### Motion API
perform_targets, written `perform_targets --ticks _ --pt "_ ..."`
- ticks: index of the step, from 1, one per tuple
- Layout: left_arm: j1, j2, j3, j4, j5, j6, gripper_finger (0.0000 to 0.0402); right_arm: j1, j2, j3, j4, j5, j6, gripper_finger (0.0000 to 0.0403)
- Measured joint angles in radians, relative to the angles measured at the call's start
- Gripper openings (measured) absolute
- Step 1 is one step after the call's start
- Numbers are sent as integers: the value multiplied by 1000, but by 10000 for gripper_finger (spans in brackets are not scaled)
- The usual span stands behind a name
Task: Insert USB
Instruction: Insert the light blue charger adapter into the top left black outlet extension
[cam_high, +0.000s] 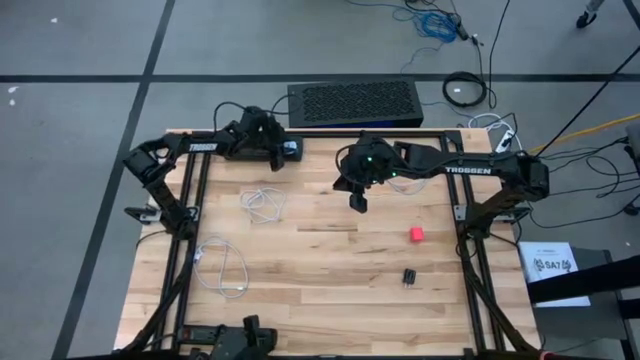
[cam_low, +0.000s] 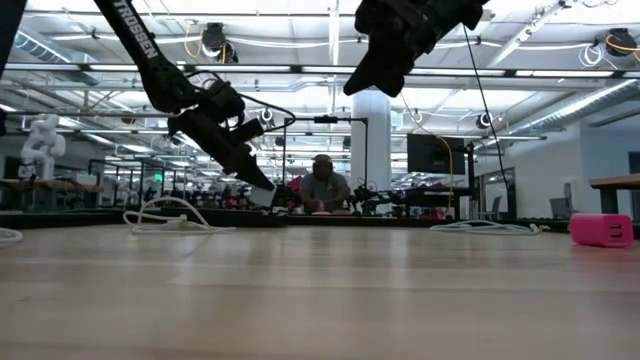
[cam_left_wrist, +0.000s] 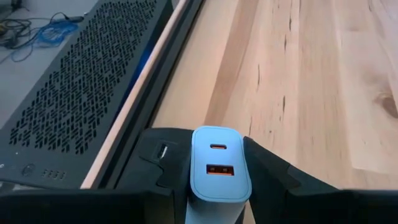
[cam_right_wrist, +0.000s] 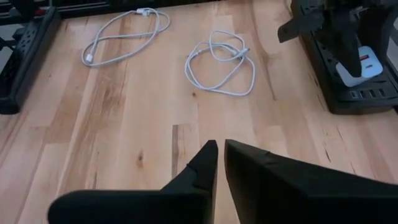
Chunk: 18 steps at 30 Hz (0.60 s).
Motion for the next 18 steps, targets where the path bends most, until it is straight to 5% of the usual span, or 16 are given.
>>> perform_targets --ticks 18 --pt "27 1 0 -23 60 -3 123 0 0 0 7 0 0 22"
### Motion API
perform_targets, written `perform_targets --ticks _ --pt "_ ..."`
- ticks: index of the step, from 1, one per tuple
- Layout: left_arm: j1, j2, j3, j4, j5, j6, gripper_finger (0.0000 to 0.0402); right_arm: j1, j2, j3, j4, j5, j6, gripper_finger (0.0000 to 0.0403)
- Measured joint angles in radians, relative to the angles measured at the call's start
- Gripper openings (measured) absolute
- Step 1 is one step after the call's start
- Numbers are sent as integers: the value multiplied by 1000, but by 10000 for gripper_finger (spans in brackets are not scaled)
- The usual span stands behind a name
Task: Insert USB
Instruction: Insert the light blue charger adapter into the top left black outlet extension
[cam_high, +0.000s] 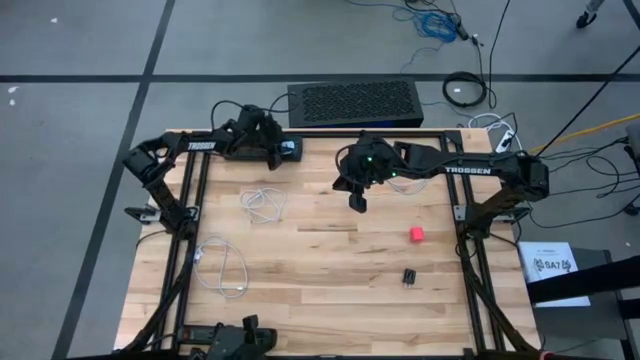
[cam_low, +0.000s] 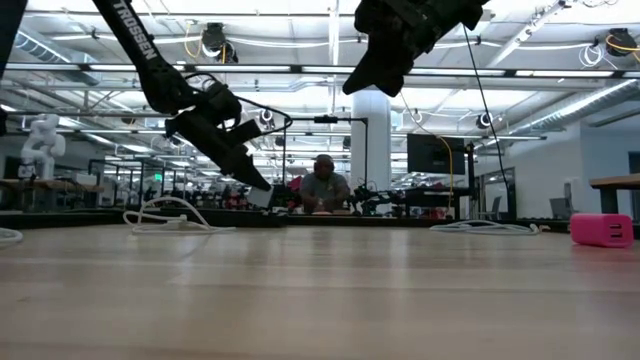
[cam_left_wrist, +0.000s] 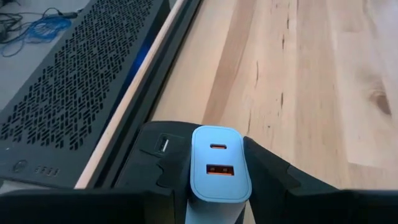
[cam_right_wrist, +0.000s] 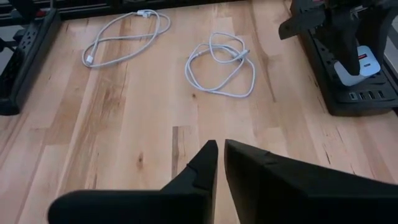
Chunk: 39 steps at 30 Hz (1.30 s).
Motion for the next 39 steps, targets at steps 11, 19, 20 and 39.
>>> perform_targets --ticks 11,19,20,39 --pt "19 0 1 -27 3 28 123 0 0 0 0 0 0 22" --pt "15 -2 2 -42 -71 52 123 0 0 0 0 0 0 22" --pt "9 -2 2 -43 -91 53 123 0 0 0 0 0 1 22" --pt "-21 2 -2 -80 -244 81 120 1 1 0 -1 -1 6 22"
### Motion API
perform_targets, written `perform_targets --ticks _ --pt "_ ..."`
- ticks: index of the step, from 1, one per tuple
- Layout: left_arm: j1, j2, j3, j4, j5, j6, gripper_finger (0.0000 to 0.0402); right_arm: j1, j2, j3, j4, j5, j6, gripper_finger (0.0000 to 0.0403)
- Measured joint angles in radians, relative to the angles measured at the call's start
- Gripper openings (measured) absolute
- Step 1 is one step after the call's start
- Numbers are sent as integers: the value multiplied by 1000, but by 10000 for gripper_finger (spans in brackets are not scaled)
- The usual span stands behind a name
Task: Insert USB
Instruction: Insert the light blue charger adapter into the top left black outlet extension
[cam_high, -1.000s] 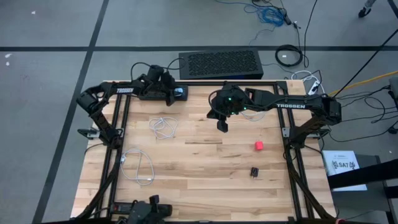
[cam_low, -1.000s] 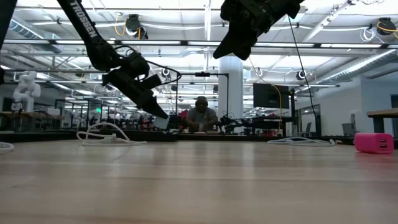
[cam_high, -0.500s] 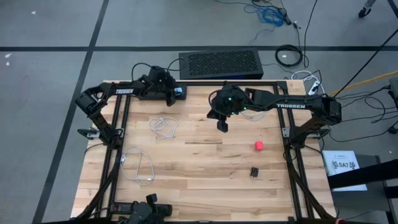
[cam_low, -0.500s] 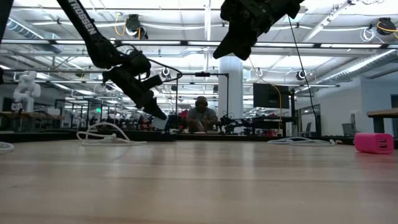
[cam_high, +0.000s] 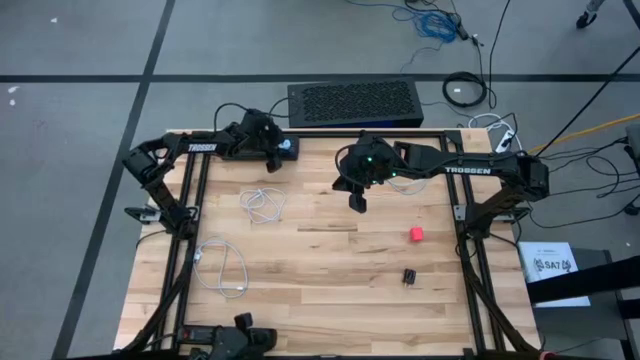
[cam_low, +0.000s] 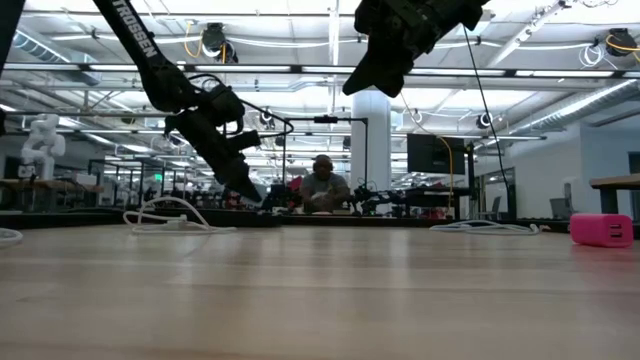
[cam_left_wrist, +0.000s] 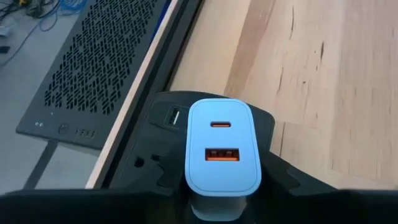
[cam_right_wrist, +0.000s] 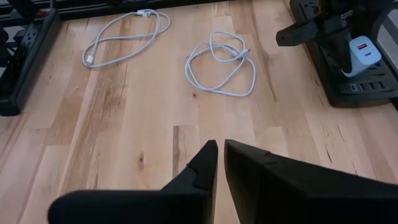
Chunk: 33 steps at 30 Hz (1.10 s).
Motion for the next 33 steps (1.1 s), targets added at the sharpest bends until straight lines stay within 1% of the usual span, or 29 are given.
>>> perform_targets --ticks 5,9,13,18,21,25,27,30,33 --pt "0 0 0 -1 46 -21 120 0 -1 0 -7 -3 -2 22" --pt "-23 -11 0 -12 80 -55 120 0 -5 0 -68 -3 1 12" --pt "-65 -46 -4 -25 169 -93 120 6 -5 0 -94 -3 5 1" --pt "-133 -110 -2 -1 270 -152 120 10 -3 0 -46 -1 7 1" --pt "-194 -139 -2 29 310 -160 120 10 24 0 38 -5 38 5" --pt "-277 -156 -1 70 326 -159 120 10 53 0 122 -4 54 40" --pt "-312 -164 -1 93 326 -159 120 10 55 0 135 0 55 67" --pt "-353 -177 0 127 329 -160 120 10 55 0 159 47 55 111" --pt "-381 -177 0 169 330 -185 120 10 61 0 175 57 55 147"
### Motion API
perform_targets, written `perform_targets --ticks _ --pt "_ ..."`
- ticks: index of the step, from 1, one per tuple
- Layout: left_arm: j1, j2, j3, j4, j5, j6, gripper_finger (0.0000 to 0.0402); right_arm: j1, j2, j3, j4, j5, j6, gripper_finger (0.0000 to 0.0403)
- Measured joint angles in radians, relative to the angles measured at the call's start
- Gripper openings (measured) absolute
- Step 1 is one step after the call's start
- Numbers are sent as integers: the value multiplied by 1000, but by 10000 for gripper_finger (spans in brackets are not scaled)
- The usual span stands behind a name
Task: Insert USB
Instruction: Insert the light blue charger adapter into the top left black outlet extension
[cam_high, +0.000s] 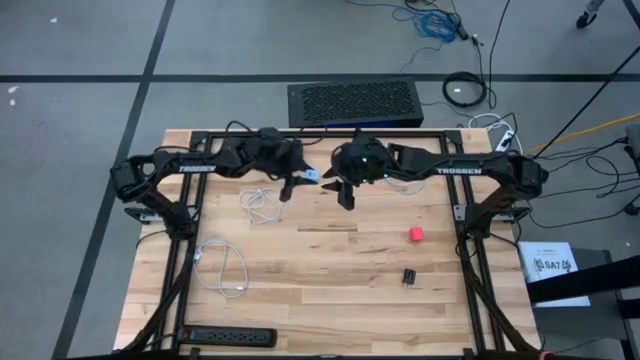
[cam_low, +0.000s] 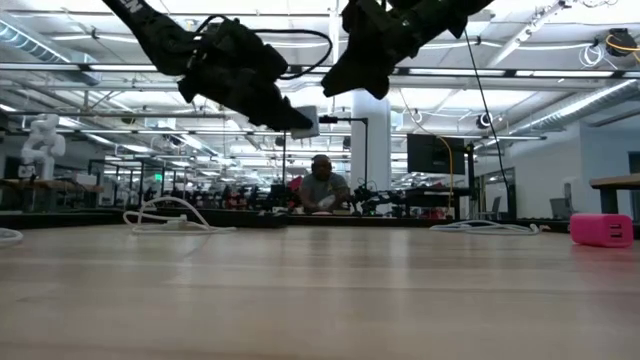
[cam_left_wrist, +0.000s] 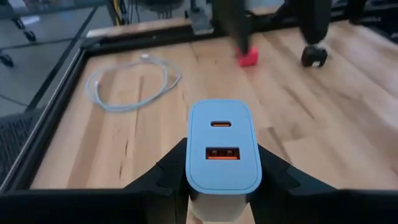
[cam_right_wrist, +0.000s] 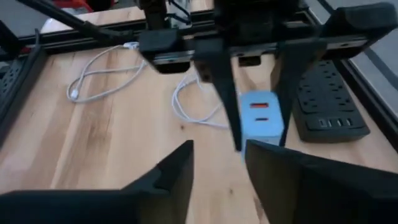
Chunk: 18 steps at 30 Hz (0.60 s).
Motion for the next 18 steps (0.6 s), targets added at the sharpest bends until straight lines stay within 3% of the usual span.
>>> perform_targets --ticks 4,12,18 --pt "-26 -1 0 13 -2 -1 120 3 25 0 29 51 -2 171" --pt "-38 -1 0 13 -27 -2 120 4 62 0 80 77 -2 175" --pt "-38 -1 0 13 -29 -25 120 4 95 2 92 107 -2 133"
